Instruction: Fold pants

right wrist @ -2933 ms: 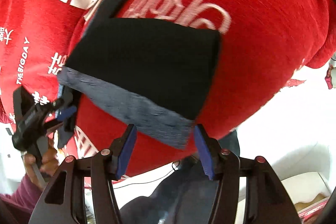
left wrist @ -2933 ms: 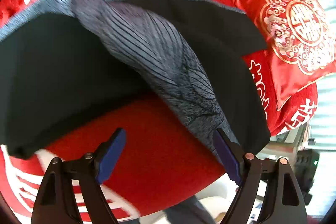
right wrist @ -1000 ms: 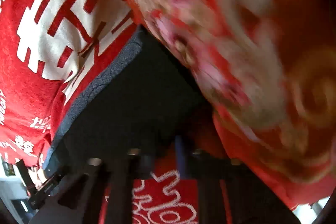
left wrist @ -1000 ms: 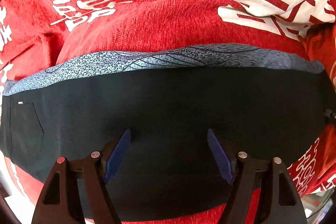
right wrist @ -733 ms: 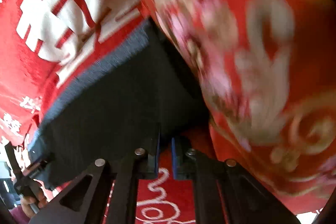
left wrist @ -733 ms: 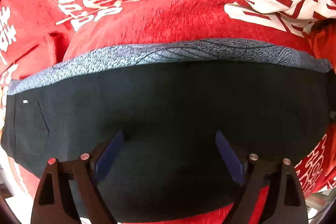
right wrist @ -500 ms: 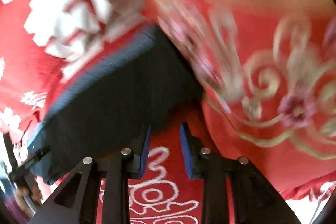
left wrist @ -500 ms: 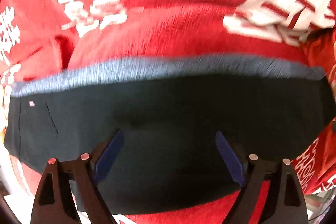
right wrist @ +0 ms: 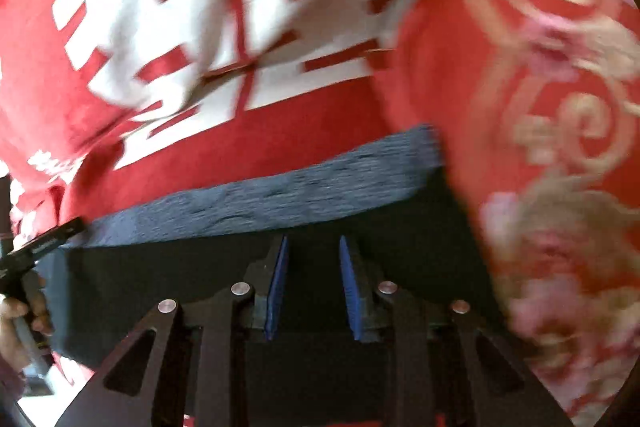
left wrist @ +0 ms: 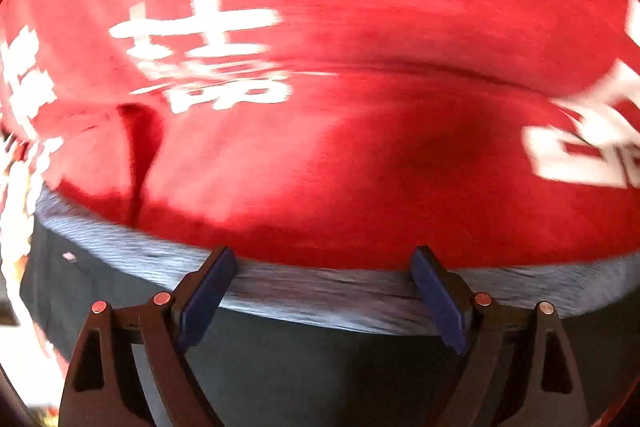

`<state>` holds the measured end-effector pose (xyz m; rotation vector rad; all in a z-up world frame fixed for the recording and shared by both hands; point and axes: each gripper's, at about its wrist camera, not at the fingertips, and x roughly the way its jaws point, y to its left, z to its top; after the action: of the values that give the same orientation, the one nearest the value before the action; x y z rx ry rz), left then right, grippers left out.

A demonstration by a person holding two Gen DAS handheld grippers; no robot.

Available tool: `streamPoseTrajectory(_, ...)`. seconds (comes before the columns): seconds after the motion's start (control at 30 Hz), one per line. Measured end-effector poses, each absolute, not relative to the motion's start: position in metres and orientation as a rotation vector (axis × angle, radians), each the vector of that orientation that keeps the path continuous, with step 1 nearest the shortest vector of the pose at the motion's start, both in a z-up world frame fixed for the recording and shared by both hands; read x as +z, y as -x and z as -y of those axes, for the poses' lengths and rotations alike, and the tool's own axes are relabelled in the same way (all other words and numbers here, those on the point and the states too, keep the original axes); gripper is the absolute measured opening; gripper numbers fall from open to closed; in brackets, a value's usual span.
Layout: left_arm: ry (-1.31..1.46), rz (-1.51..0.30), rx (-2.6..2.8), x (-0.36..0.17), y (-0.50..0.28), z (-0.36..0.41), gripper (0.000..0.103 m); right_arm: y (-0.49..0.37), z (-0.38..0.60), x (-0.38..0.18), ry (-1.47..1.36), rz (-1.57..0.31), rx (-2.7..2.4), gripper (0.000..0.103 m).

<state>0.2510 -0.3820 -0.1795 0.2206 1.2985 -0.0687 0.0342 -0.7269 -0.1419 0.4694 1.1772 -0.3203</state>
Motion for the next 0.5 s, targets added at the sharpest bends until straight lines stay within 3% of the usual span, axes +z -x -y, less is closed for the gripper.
streamPoseTrajectory(0.23,-0.250,-1.318,-0.058,-0.153,-0.219,0.324,0.090,-0.011,0.720,-0.119,-0.626,-1.185,-0.272,0.033)
streamPoseTrajectory(0.5,-0.247,-1.342,-0.125,-0.146,-0.178,0.262,0.090,0.010,0.597,-0.121,-0.729,-1.240,-0.043,0.038)
